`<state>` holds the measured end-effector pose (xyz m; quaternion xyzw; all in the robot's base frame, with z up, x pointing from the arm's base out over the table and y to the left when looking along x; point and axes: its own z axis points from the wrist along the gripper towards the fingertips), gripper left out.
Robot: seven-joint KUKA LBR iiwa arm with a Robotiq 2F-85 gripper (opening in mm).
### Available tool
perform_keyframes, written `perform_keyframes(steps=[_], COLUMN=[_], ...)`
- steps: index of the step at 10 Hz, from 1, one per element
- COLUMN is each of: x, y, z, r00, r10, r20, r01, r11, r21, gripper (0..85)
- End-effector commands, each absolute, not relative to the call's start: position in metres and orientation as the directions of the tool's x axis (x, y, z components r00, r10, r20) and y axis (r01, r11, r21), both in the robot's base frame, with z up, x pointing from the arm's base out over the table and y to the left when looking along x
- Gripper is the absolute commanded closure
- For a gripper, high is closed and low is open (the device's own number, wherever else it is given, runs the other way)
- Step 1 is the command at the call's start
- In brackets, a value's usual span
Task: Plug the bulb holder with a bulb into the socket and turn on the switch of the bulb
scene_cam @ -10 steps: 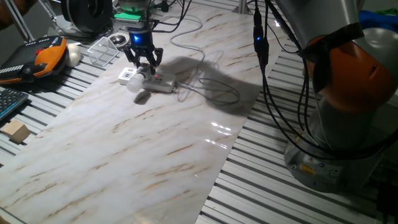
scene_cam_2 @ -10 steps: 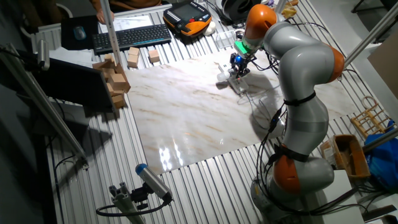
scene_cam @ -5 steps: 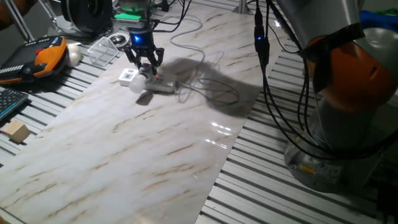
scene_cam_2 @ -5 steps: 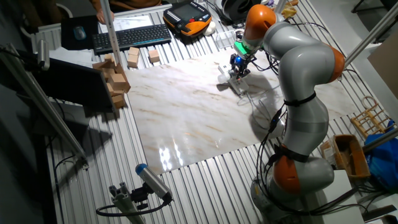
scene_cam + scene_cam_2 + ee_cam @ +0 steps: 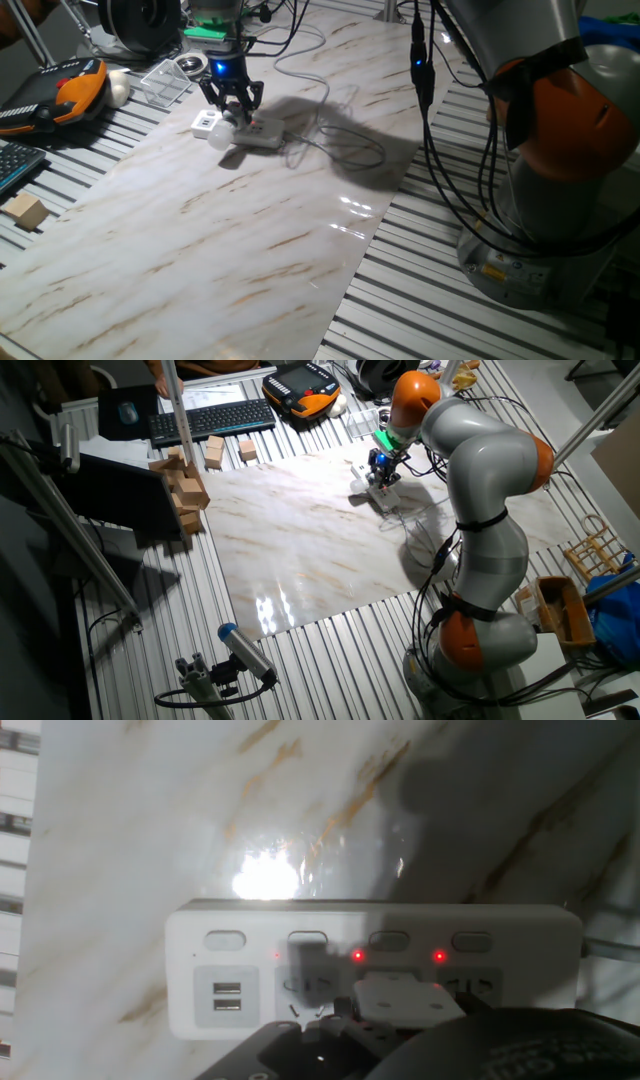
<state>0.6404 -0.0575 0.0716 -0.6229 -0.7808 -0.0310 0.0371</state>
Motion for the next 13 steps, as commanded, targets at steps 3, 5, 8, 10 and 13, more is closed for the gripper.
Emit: perform_keyframes(steps=[3,5,8,10,13], x=[0.641,0.6411,0.6414,0.6419,0.6423], y=[-0.058,-0.0591,-0.0588,-0.0557,-0.0527], z=[0.07,0.0685,0.0682,0.0696,0.0737], r00=[-0.238,-0.251,-0.253,-0.233,-0.208], r10=[0.968,0.964,0.964,0.968,0.974], r20=[0.083,0.082,0.086,0.094,0.094], r01=[0.971,0.968,0.968,0.972,0.978], r11=[0.237,0.25,0.252,0.234,0.208], r21=[0.016,0.025,0.015,0.007,0.008], gripper=[68.0,85.0,85.0,51.0,17.0])
